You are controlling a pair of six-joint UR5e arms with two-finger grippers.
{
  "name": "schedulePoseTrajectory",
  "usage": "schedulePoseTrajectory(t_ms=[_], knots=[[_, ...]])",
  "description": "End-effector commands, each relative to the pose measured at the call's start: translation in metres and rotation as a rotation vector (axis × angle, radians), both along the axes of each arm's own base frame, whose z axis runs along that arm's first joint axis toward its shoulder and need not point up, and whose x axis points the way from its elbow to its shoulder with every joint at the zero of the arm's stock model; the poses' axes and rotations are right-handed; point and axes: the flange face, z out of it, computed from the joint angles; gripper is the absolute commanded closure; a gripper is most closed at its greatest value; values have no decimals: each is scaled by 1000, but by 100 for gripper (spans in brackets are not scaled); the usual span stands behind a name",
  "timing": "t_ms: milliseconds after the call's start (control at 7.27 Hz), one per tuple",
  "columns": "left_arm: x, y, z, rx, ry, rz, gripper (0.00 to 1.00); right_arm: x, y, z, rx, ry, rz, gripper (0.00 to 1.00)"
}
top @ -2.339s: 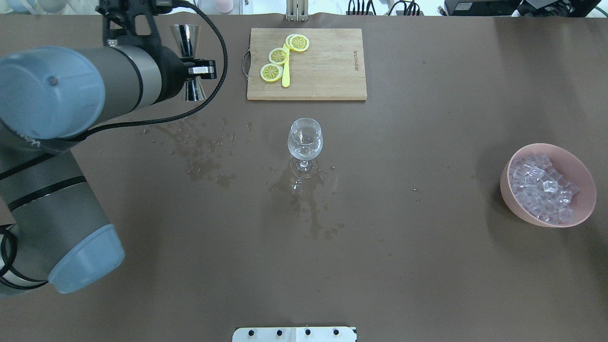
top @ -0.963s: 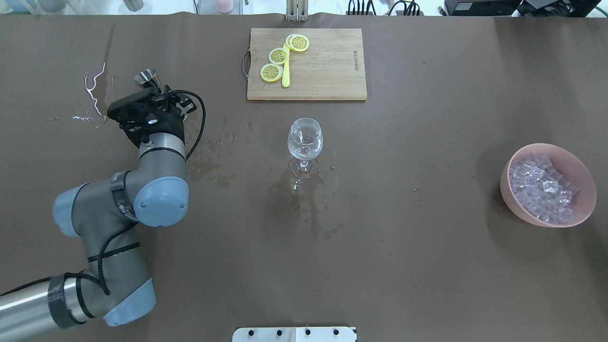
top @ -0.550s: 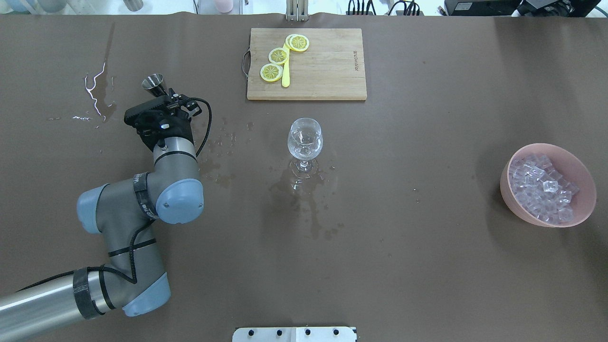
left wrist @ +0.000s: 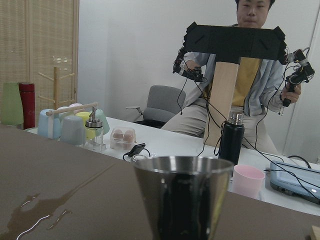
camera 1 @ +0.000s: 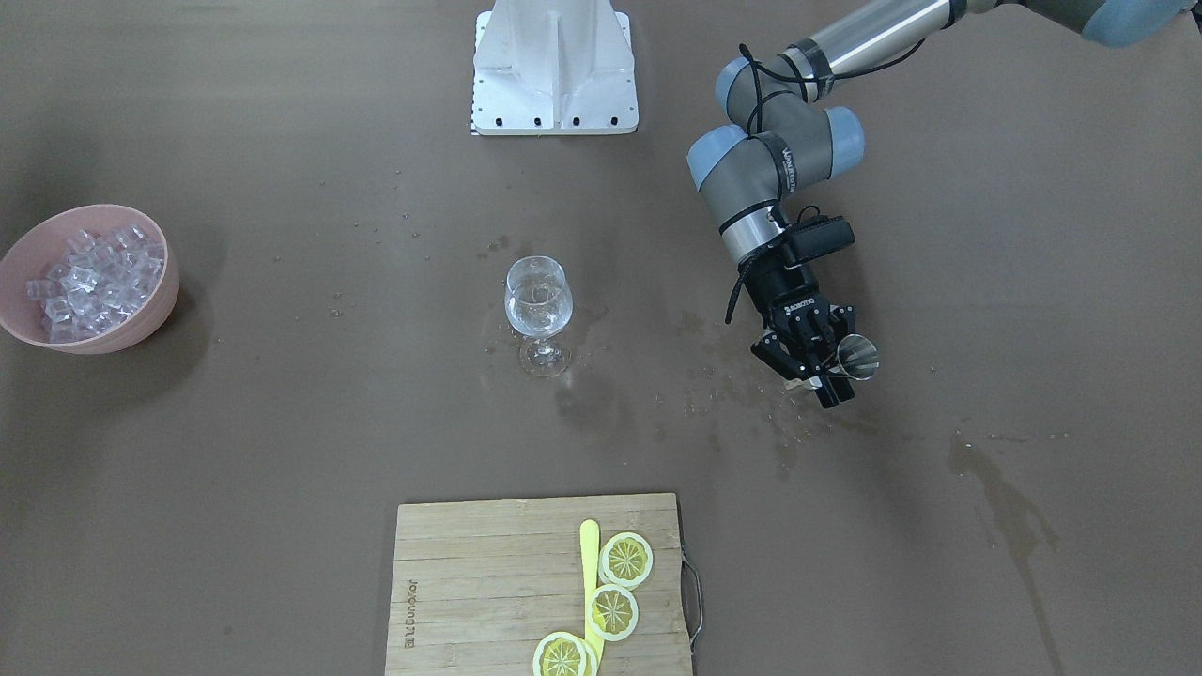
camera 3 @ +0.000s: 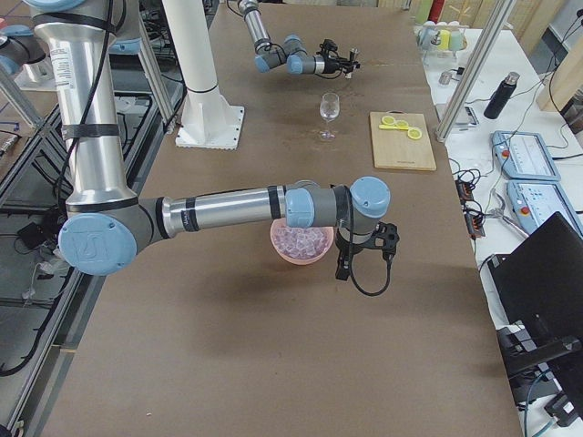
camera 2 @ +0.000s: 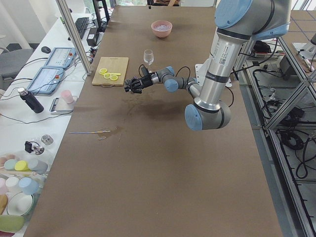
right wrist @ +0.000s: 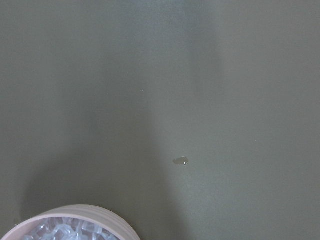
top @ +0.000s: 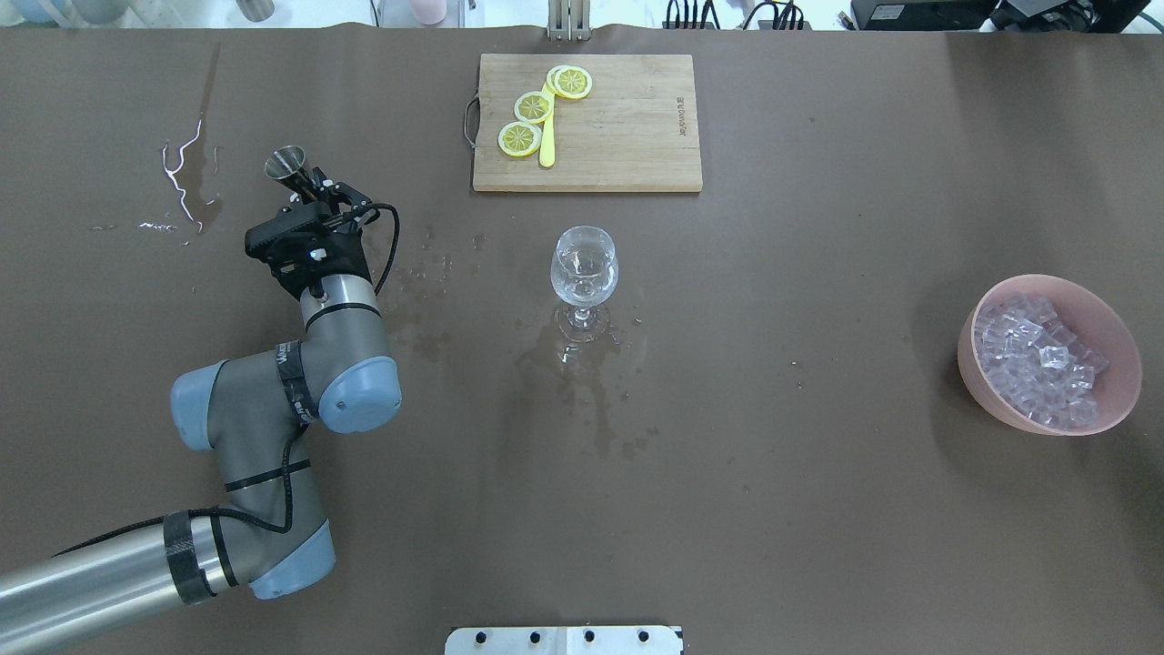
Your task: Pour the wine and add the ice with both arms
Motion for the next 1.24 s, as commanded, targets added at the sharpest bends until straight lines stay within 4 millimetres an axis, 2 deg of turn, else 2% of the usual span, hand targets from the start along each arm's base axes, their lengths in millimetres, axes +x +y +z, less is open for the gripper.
schedulePoseTrajectory(t_ms=[0,275,413,1101], knots=[[13,3,23,1,-54,-11,100,-2,0,0,-2,0,-3,0],[22,1,23,-35,-135,1,100,-2,0,1,-2,0,-4,0],[31,3,12,-41,-146,12,100,-2,0,1,-2,0,-4,0],[43,9,32,-44,-126,5,100,-3,0,1,-2,0,-6,0]])
